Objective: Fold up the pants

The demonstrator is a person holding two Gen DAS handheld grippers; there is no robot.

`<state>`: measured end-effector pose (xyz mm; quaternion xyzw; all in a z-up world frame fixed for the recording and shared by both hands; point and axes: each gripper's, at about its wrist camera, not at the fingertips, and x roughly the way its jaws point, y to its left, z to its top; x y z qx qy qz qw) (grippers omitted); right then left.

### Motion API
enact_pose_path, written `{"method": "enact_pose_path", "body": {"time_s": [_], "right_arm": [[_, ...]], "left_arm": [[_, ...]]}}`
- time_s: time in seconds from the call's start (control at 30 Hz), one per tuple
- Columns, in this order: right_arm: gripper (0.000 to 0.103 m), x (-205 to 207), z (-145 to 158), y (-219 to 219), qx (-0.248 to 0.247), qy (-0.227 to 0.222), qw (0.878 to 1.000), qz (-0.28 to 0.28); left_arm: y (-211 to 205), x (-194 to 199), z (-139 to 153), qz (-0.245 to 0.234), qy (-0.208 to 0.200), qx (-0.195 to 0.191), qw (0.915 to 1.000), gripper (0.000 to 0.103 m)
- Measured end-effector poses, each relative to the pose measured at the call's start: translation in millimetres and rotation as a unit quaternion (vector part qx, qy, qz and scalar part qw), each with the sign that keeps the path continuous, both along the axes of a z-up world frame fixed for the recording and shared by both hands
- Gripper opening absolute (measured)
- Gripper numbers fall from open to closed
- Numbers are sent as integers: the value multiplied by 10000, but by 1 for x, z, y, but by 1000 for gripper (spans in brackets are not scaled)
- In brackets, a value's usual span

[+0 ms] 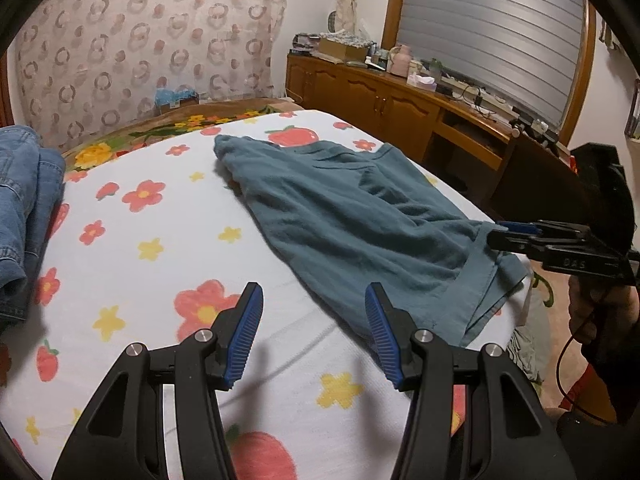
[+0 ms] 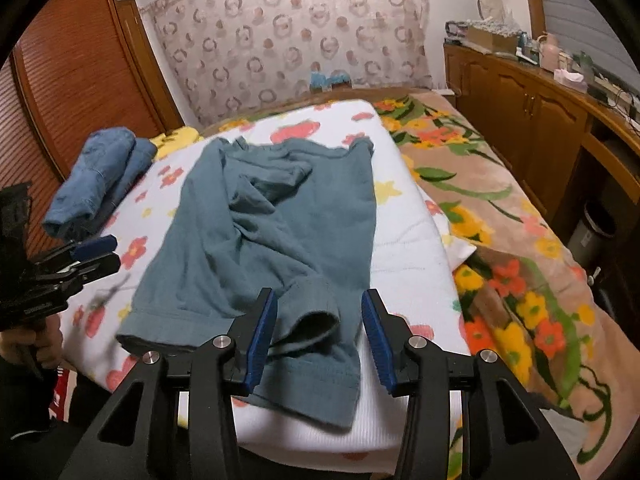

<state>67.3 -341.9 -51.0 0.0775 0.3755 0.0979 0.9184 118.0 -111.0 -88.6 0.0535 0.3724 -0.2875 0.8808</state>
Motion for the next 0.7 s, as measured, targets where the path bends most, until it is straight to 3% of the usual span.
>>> {"method": "enact_pose_path", "body": {"time_s": [0.03, 0.1, 0.13, 0.27, 0.57, 0.7], "right_arm": [[21, 1, -1, -1, 29, 37, 10000, 60], [6, -2, 2, -4, 118, -1, 9999, 118], [5, -6, 7, -7, 189, -99, 9997, 150], [5, -22, 23, -12, 185, -167, 9995, 175], [5, -33, 19, -11, -67, 157, 9997, 197], [18, -30, 29, -14, -101, -20, 9999, 72]], "left_arm": [[-2, 0, -2, -18, 25, 0, 10000, 54], [-5, -1, -4, -44, 66, 1, 10000, 54], [-7, -2, -6, -63, 80, 9, 9999, 54], [-10, -4, -7, -107, 105, 20, 9999, 54], [-14, -5, -4, -138, 77, 25, 9999, 54], [-20, -2, -4, -161, 77, 65, 9998, 54]]}}
